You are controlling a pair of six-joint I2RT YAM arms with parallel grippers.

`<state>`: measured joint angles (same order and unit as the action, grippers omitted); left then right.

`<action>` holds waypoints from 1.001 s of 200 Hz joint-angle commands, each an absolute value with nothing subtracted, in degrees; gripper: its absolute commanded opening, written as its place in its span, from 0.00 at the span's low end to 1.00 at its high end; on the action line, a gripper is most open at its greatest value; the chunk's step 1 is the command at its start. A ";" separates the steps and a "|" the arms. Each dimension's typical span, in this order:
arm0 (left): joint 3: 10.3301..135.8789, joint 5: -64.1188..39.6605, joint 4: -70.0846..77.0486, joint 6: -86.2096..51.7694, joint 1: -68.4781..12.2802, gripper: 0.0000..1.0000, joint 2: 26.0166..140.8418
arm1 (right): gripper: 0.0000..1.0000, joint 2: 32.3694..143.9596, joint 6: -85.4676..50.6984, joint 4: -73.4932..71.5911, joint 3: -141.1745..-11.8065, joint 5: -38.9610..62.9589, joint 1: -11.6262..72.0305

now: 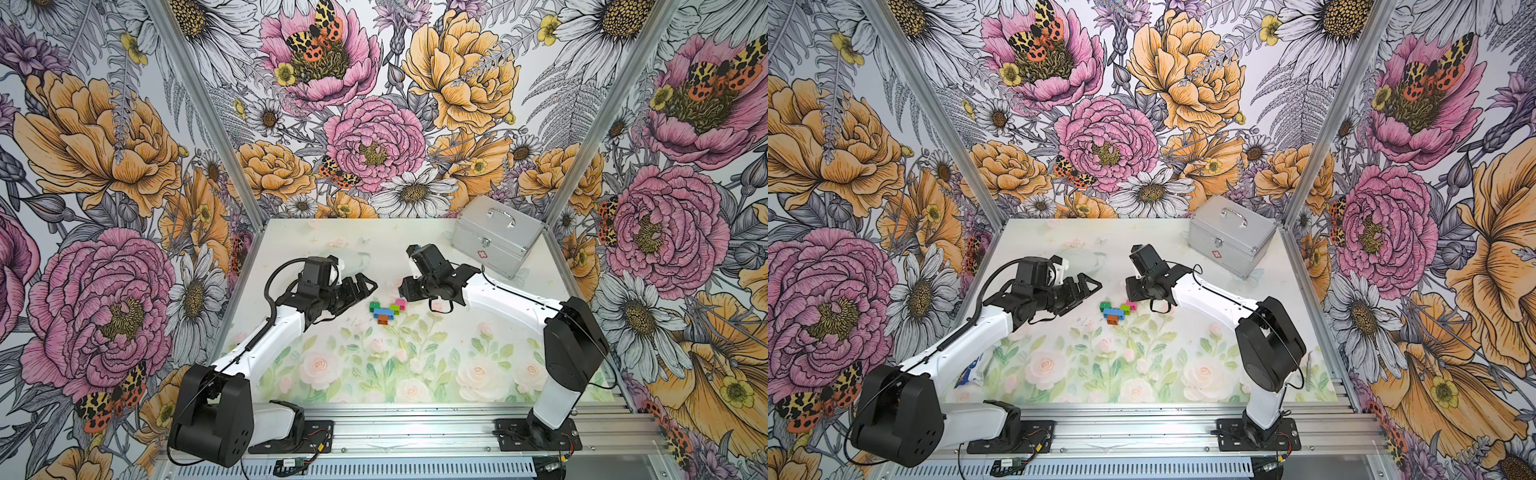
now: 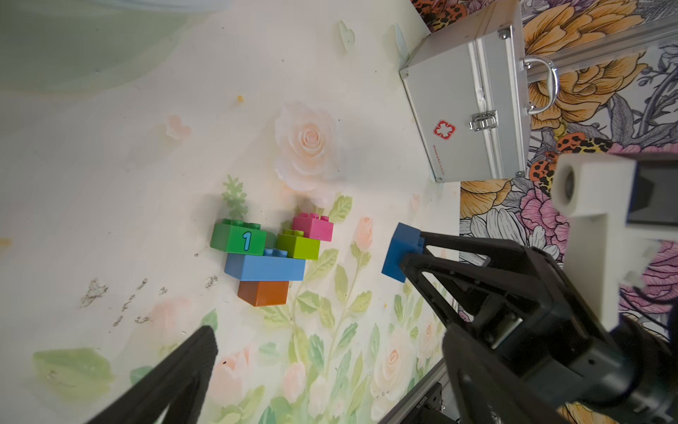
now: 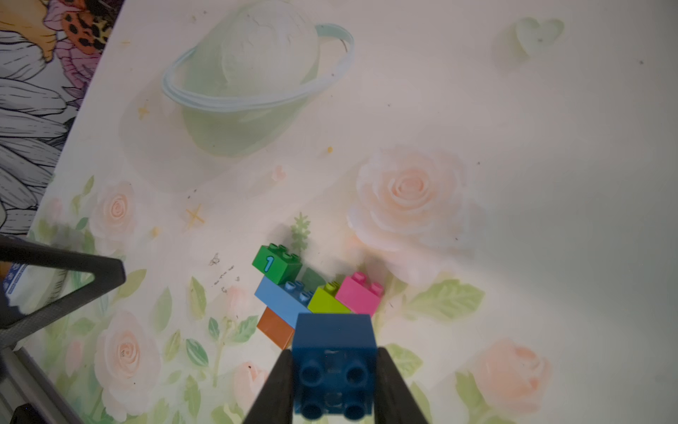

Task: Assemble the letter v with lego
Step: Pick up the lego brick from the center of the board.

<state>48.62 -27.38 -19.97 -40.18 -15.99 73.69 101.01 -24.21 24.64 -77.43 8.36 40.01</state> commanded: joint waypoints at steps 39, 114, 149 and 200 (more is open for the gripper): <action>55.72 -43.63 -17.05 -39.89 -14.86 0.83 76.28 | 0.05 95.47 19.55 9.39 -73.25 39.37 39.30; 53.62 -49.18 -17.18 -37.61 -14.33 0.62 76.59 | 0.01 97.50 33.77 16.93 -78.14 43.23 35.52; 53.96 -49.50 -17.12 -36.91 -15.27 0.62 77.25 | 0.00 100.05 35.89 21.12 -81.93 43.75 35.26; 53.39 -46.09 -18.24 -36.15 -16.86 0.55 79.00 | 0.00 102.04 38.78 26.00 -85.34 43.69 35.46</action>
<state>54.48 -47.57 -17.67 -38.17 -16.14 78.02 101.01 36.16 23.33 -83.42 42.81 35.31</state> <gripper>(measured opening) 0.576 0.329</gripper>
